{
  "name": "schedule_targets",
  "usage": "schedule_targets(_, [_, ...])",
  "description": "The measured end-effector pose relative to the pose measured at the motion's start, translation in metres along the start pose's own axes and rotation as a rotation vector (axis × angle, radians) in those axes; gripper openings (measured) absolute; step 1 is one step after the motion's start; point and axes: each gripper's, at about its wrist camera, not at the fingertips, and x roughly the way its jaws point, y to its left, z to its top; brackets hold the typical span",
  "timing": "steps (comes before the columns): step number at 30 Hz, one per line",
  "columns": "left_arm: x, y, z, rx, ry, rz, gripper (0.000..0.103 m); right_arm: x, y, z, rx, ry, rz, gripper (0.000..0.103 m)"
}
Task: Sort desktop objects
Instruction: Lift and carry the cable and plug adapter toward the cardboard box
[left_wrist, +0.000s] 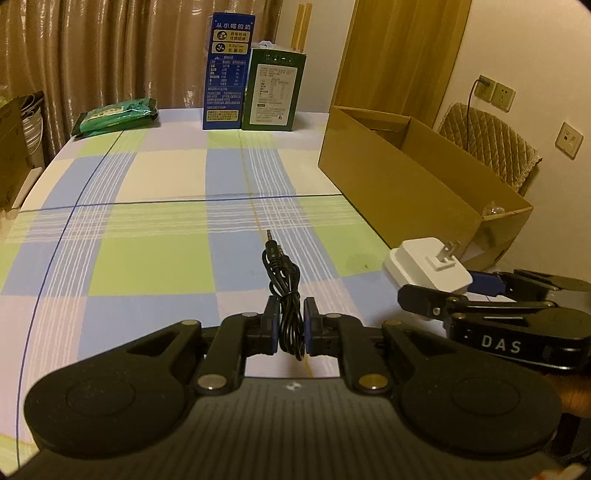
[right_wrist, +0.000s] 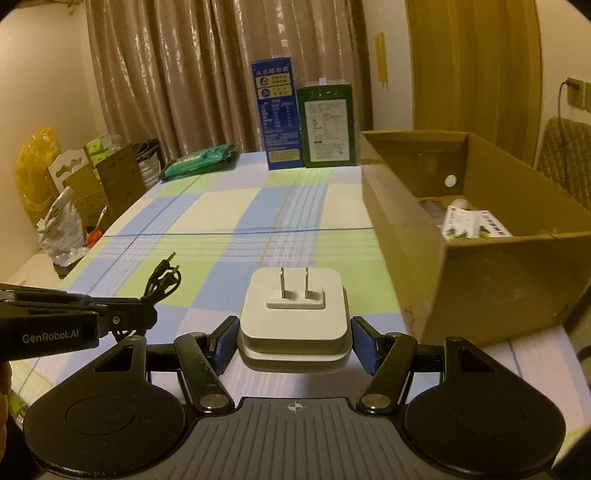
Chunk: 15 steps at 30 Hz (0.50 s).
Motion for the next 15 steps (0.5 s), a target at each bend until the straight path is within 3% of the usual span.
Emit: schedule_targets(15, [-0.015,-0.023,0.007,-0.002,-0.032,0.009,0.009,-0.053,-0.038,-0.003,0.011,-0.076,-0.107,0.062])
